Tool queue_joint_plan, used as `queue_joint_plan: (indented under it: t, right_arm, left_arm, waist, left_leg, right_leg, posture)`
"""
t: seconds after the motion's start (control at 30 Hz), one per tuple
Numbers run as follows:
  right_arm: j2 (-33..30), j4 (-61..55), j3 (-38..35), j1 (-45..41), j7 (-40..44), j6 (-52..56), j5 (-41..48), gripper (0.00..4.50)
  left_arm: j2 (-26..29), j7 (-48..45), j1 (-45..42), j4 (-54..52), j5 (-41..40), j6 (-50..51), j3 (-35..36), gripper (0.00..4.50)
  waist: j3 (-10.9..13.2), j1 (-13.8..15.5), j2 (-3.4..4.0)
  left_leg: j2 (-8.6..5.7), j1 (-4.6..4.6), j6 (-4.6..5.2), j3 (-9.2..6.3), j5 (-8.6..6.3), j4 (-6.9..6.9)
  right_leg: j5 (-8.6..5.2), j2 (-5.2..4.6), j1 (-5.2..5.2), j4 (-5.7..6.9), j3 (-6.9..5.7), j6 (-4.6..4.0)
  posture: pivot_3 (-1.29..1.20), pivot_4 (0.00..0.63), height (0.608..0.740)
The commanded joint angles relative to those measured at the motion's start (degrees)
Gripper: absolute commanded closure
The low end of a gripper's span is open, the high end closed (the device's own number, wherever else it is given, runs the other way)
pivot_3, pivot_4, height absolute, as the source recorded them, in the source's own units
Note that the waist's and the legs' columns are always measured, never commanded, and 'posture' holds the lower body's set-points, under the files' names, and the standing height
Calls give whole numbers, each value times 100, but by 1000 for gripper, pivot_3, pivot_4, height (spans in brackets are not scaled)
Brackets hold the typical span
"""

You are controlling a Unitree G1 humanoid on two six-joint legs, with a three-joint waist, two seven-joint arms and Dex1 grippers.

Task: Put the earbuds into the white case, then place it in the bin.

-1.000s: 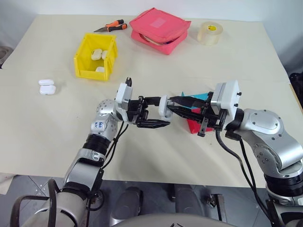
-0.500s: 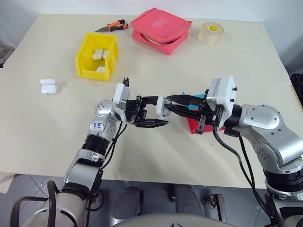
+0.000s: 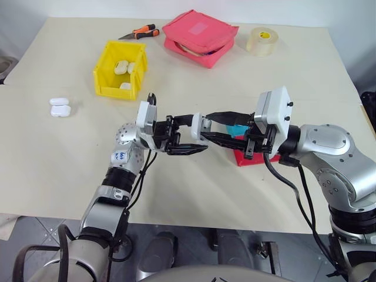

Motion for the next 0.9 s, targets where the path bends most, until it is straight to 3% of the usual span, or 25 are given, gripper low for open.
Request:
queue_joint_plan:
  t: [0.03, 0.9]
  right_arm:
    - [-3, -238, 62, -38, 84, 99, 165, 2846]
    - [-45, -172, -228, -507, -178, 216, 254, 2846]
  left_arm:
    - [-23, -639, -218, 4, -111, -110, 210, 1709]
    - [-21, -640, -164, 136, -92, -157, 137, 1709]
  waist:
    - [0, -4, 0]
    - [0, -7, 0]
  left_leg:
    - [0, 0, 0, 0, 0, 0]
    - [1, 0, 0, -1, 0, -1]
  right_leg:
    - [0, 0, 0, 0, 0, 0]
    - [0, 1, -1, -1, -1, 0]
  posture:
    - [0, 150, 740]
    - [0, 150, 740]
